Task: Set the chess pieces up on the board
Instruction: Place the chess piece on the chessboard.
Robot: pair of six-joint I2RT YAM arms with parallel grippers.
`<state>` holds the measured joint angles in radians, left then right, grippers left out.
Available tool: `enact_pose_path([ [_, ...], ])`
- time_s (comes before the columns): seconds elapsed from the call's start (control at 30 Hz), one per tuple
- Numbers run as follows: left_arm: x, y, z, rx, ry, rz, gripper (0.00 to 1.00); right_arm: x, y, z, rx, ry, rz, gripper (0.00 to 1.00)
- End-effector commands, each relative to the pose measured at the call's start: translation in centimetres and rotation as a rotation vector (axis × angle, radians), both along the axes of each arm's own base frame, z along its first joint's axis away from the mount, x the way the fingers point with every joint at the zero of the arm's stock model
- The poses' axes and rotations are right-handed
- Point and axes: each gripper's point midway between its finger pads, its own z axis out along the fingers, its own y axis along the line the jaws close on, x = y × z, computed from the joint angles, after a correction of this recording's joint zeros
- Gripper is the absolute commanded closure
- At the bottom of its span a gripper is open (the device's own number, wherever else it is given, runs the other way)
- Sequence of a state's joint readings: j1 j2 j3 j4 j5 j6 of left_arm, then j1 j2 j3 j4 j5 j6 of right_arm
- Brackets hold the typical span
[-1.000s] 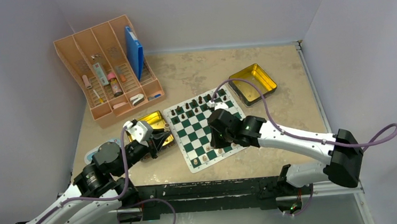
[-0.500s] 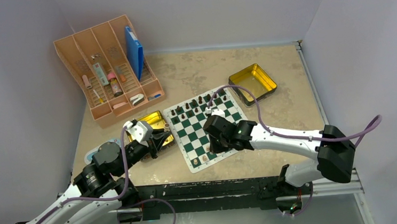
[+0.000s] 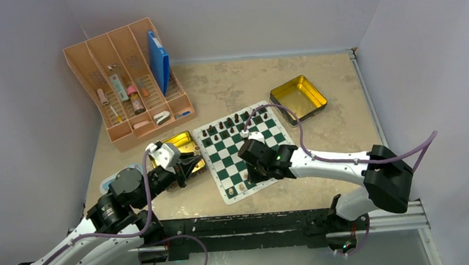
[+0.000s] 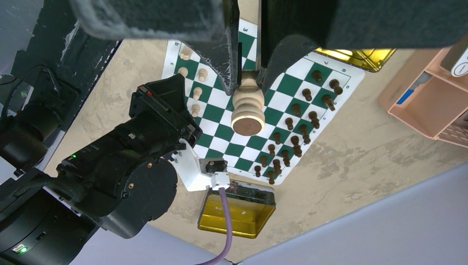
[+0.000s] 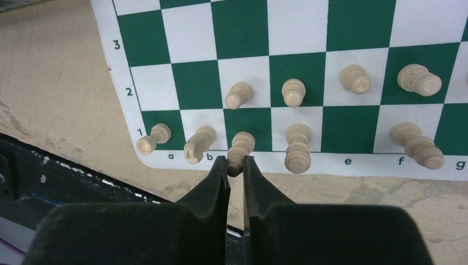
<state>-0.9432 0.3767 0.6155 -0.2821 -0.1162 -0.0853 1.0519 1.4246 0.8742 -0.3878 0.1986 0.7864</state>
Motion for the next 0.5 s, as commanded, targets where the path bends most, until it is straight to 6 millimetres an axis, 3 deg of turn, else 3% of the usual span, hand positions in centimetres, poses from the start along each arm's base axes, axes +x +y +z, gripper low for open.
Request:
enact_pose_path([
  [0.0,-0.1,0.2,2.2,-0.038,-0.042,-0.002,1.00,0.8,0.0,-0.8,-0.010,-0.028,-0.033,0.93],
  [0.47,-0.1,0.2,2.1,-0.038,-0.042,-0.002,1.00,0.5,0.1,-1.8,-0.016,-0.008,-0.026,0.88],
])
